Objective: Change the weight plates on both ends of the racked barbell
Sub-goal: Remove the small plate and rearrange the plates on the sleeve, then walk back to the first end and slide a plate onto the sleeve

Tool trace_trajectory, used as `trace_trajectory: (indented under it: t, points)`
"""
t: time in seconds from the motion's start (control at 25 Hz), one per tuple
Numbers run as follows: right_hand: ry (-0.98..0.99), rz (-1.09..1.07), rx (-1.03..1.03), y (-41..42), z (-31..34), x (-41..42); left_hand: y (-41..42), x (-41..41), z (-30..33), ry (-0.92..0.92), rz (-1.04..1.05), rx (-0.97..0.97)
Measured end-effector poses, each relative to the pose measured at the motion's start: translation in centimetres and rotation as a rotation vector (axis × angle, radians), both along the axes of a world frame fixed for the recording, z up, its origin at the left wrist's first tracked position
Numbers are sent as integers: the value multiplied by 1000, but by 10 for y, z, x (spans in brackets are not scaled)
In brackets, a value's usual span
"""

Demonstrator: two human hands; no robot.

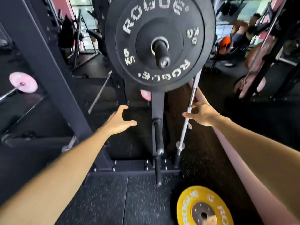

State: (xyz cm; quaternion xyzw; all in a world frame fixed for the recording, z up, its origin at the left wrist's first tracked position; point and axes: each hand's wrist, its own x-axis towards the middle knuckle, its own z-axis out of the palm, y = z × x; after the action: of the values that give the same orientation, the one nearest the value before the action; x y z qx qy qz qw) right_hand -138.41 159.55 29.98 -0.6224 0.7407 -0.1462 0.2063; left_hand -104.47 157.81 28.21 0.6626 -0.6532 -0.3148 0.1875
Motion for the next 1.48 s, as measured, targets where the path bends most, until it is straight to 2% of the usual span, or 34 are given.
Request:
trace_trajectory:
  t: [0.16,0.36,0.52,0.64,0.88,1.12,1.32,1.48]
  points:
    - [-26,57,312,107,-104,27,119,18,-99,-58,-51,314]
    - [-83,140,610,221,-206,74,262,59,-181,-13,91,620]
    - [53,379,816,301,-273,128,377,95,-235,28,216,781]
    - [129,519,955,343,-300,165,444,121,-263,108,298,875]
    - [253,744,1045,387,-327,276,557,207,-288,259,587,922]
    - [222,842,1069,363,-322,455,624,346,-302,369,820,935]
    - [189,912,971,334,-313,601,628,465,-306,415,831,899]
    - [200,958,927,303,-310,693,597,550,-314,492,827,891]
